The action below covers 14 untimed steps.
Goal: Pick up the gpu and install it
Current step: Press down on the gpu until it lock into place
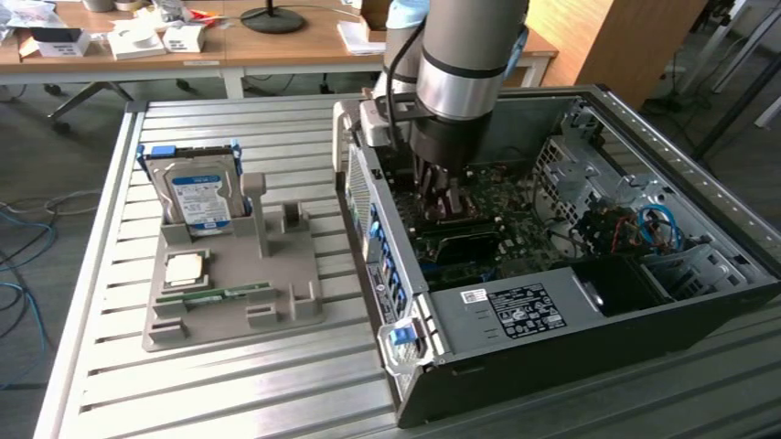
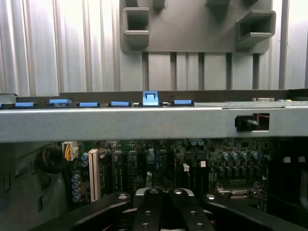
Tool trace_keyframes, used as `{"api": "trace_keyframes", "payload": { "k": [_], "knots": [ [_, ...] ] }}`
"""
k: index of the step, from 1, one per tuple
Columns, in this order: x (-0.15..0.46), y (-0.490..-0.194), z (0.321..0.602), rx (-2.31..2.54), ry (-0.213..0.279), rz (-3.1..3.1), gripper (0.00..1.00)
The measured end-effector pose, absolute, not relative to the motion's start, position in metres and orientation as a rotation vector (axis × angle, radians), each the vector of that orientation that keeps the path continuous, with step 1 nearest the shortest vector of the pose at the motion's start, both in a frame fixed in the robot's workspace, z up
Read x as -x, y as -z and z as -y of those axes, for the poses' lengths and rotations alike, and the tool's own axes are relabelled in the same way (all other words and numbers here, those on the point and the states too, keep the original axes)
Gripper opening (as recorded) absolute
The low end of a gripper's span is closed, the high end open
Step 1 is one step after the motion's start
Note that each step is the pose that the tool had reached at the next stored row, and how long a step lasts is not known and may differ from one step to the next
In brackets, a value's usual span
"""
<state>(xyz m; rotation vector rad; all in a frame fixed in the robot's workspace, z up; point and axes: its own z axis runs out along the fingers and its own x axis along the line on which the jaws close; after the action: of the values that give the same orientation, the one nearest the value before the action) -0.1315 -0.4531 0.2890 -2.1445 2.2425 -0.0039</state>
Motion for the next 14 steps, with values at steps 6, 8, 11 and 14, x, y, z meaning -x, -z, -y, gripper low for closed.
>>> {"api": "trace_keyframes", "payload": {
  "k": [6,8,11,14],
  "knots": [
    [0.117,-0.289,0.453,2.138,0.004,-2.249,0.11],
    [0.113,-0.289,0.453,2.136,0.004,-2.251,0.11],
    [0.105,-0.289,0.453,2.133,0.004,-2.253,0.11],
    [0.097,-0.289,0.453,2.131,0.004,-2.255,0.11]
  ]
}}
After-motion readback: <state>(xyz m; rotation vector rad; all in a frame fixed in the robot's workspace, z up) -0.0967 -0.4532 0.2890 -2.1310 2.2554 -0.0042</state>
